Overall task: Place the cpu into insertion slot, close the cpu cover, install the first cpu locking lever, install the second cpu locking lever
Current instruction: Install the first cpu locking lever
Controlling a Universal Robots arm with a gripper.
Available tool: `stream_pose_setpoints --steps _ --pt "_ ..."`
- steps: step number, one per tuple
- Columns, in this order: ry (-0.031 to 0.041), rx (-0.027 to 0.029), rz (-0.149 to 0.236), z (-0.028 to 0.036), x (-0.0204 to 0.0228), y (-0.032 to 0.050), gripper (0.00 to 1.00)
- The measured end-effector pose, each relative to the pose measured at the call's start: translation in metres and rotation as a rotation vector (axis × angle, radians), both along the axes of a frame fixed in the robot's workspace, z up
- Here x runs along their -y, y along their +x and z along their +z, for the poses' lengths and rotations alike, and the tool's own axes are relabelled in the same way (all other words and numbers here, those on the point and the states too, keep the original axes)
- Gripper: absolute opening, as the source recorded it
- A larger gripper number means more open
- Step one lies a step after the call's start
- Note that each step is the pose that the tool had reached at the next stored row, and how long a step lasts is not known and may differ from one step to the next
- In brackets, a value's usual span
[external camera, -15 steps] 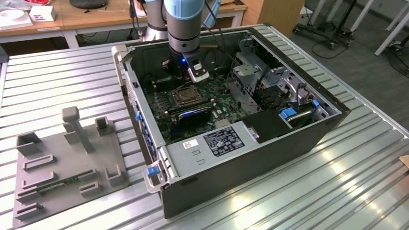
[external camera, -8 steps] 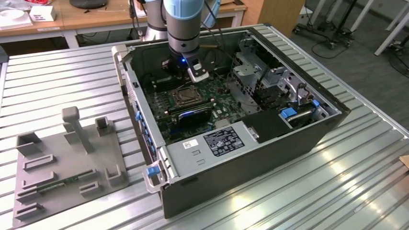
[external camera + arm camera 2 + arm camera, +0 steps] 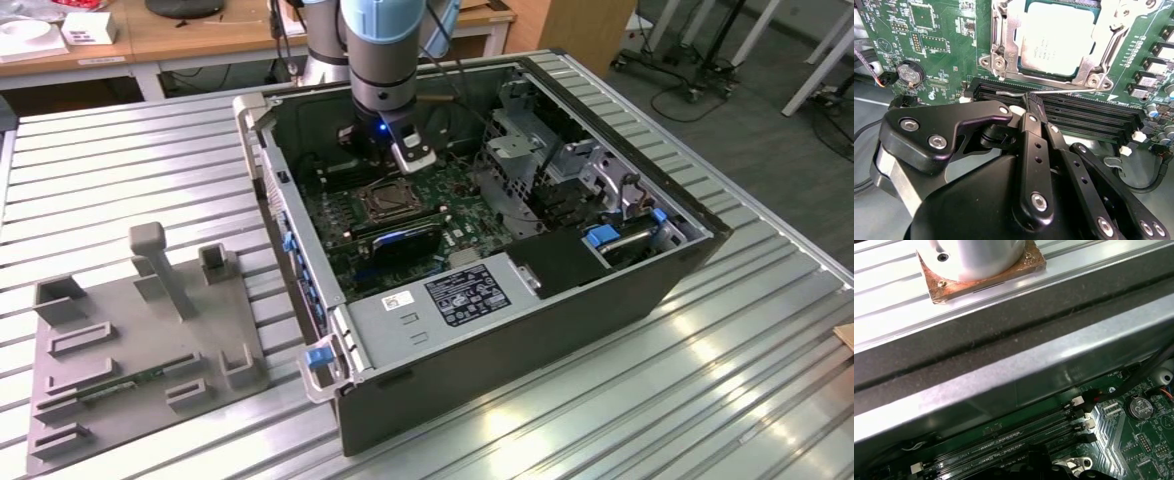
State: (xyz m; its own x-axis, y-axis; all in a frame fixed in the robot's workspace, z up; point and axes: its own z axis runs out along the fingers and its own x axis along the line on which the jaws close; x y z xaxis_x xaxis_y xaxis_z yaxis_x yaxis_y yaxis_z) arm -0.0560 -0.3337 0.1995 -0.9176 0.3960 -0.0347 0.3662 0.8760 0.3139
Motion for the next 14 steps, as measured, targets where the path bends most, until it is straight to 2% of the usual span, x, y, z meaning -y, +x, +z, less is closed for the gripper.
stream_pose_setpoints --steps 7,14 --pt "-0.0001 0.0084 0.0 -0.0039 0.0001 0.0 0.1" --pt "0.0 0.0112 0.0 -0.0042 0.0 -0.0009 0.1"
